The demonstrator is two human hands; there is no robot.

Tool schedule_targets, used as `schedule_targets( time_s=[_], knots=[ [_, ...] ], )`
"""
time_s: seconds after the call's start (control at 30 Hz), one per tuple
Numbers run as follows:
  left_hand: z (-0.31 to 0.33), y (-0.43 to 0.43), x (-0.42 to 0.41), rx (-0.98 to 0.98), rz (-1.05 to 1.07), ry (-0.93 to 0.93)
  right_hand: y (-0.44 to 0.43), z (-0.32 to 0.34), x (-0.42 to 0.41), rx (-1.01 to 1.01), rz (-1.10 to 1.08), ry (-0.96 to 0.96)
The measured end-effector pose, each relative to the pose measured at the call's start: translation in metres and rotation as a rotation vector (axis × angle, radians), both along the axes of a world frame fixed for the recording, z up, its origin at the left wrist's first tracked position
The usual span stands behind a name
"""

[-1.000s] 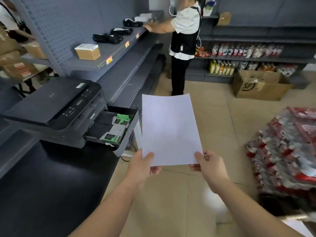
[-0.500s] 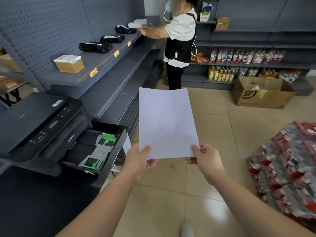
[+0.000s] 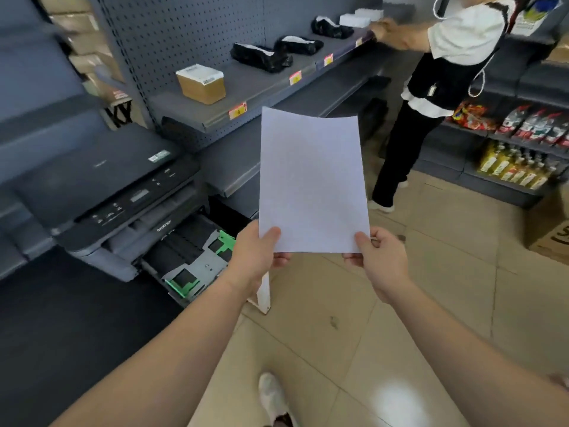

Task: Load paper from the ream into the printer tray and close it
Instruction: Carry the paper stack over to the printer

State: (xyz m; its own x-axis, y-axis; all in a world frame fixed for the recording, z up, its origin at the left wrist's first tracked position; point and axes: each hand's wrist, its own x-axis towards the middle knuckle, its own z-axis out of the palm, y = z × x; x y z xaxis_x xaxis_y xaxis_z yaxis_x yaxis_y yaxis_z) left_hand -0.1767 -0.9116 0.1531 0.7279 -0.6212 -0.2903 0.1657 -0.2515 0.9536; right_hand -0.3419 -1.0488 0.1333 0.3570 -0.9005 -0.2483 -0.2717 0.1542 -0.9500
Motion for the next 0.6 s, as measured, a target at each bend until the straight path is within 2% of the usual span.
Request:
schedule_targets(
  time_s=[0.27,0.6],
  knots=[
    [-0.033,0.009,0.107,0.001,0.284,0.051,-0.027,-0.022,0.146,0.034,0.246,-0.046],
    [-0.081,0.034,0.13,0.057,0.576,0.159,-0.031,-0.072,0.231,0.046,0.545,0.038]
  ],
)
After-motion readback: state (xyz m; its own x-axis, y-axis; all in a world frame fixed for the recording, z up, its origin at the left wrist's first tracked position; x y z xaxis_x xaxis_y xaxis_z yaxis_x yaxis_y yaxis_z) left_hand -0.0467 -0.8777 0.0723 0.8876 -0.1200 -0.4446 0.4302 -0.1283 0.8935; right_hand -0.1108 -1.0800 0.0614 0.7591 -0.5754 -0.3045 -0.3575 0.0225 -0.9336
